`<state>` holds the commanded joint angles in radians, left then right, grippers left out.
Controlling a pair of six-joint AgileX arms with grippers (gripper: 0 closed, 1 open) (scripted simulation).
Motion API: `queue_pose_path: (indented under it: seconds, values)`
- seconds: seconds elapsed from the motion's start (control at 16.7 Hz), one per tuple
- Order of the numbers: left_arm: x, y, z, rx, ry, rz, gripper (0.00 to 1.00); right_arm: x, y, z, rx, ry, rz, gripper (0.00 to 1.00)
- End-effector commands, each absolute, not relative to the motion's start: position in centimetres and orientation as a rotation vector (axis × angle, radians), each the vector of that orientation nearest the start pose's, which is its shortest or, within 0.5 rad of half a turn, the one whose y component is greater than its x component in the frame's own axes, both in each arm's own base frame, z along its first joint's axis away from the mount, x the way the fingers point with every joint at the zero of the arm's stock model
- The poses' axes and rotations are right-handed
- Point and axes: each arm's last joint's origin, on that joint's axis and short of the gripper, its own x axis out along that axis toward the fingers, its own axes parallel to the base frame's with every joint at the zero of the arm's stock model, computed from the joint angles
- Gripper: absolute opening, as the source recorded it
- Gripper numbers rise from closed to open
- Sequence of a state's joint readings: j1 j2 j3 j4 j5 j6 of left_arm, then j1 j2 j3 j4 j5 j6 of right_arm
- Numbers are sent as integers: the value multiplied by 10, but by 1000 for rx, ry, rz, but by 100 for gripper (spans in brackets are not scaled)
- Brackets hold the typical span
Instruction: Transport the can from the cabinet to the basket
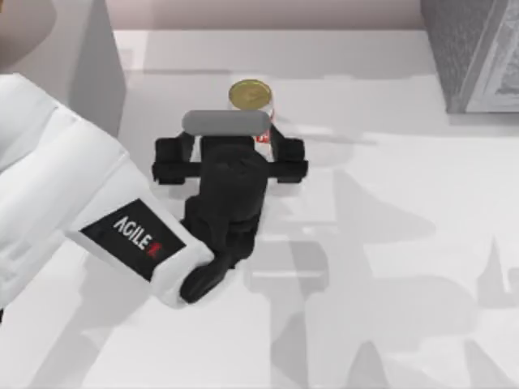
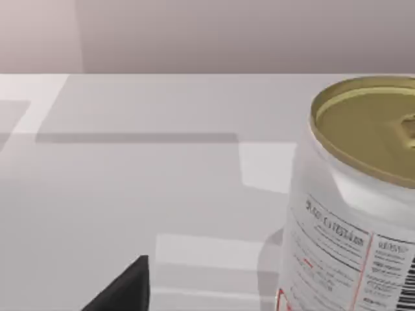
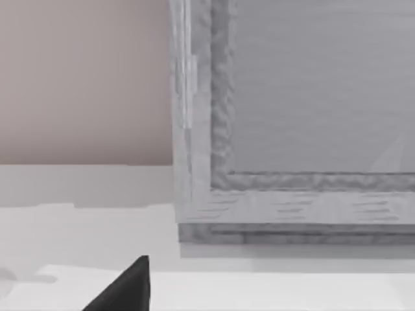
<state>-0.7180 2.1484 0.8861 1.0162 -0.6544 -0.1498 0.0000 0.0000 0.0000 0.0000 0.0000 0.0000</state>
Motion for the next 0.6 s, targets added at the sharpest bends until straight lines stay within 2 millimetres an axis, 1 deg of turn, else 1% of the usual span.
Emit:
queue_pose_path:
  seconds: [0.12, 0.24, 0.6]
  values:
    - [307, -253, 64, 2, 201, -25, 100, 106, -1, 160, 0, 0, 0, 100]
    - [306, -258, 55, 3, 200, -25, 100, 106, -1, 160, 0, 0, 0, 100]
    - [307, -257, 53, 6, 203, -23, 100, 106, -1, 160, 0, 0, 0, 100]
